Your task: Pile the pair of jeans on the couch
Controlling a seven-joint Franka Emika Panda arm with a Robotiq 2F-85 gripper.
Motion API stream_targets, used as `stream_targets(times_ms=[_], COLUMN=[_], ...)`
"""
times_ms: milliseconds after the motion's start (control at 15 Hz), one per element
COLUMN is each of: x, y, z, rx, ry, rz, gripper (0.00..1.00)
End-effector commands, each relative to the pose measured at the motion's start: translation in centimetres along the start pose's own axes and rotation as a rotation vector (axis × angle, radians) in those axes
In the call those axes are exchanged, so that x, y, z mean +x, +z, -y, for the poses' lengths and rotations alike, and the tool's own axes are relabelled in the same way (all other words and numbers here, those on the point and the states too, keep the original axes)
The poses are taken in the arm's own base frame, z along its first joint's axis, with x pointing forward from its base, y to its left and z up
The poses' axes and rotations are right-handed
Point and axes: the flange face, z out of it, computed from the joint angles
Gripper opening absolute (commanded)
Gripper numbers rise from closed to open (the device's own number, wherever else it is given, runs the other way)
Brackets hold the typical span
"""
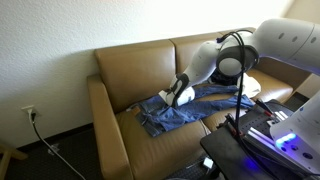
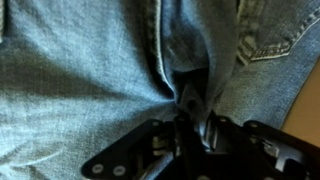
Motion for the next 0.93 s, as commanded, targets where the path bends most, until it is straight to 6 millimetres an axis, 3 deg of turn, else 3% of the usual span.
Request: stream_targets(times_ms=[0,133,267,467,867], x=[1.1,1.3,2.2,4.8,5.5], y=[0.5,-0.4,-2.5,-7.8,-18.0], z=[1.0,3.0,4.0,5.6,9.3], rx=[-0.051,-0.028,-0.028,-0.065,-0.108], ry=[0.095,0.122,0.117,0.054,-0.164], rz=[0.065,0.136,0.166,0.143,0.210], gripper=[0.04,0.04,0.04,0.04,0.04])
